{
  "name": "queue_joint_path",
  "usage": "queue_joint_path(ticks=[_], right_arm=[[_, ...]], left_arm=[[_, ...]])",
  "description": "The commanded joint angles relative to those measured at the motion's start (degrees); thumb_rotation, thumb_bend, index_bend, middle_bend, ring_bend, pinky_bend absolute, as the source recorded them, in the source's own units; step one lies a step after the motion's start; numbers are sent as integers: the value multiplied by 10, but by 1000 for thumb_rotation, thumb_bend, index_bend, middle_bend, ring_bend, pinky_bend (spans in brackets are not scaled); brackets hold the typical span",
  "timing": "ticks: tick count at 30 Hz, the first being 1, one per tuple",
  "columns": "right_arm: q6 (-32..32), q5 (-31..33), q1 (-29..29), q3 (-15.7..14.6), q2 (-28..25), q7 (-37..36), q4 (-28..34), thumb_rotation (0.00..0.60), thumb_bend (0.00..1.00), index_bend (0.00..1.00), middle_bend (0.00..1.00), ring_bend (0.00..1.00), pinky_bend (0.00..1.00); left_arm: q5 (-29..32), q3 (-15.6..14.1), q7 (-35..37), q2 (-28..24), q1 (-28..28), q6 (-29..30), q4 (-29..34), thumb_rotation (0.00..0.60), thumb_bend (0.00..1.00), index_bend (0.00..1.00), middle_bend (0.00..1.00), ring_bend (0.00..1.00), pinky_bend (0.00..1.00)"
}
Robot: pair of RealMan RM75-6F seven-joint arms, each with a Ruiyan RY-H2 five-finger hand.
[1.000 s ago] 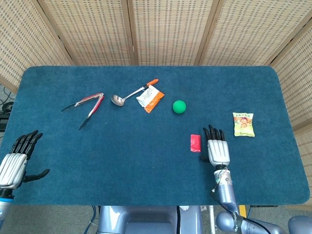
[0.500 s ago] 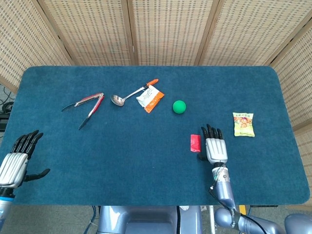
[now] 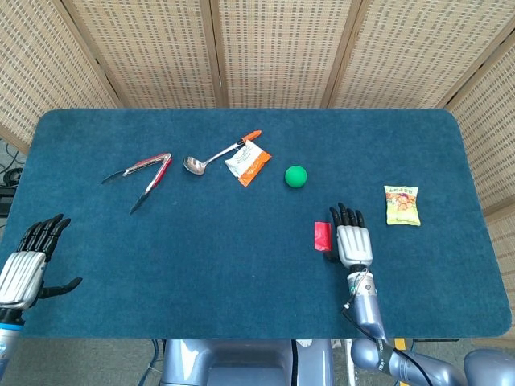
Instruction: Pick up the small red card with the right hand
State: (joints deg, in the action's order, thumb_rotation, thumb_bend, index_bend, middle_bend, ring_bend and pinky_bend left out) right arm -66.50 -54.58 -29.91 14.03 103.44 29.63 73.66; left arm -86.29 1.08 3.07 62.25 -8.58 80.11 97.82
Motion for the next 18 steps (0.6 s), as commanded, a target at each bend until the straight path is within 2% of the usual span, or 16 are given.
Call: queue_joint_path(ticks=[1, 18], right_arm=[[3, 2, -1, 1, 2, -2, -5, 600, 228, 0, 0, 0, 0], [18, 9, -19, 14, 15, -2, -29, 600, 225, 23, 0, 0, 0]], left_arm=[[-1, 0, -1, 1, 0, -1, 0, 600, 182, 0, 0, 0, 0], [-1, -2, -5, 3, -2, -3, -1, 600, 183, 0, 0, 0, 0]])
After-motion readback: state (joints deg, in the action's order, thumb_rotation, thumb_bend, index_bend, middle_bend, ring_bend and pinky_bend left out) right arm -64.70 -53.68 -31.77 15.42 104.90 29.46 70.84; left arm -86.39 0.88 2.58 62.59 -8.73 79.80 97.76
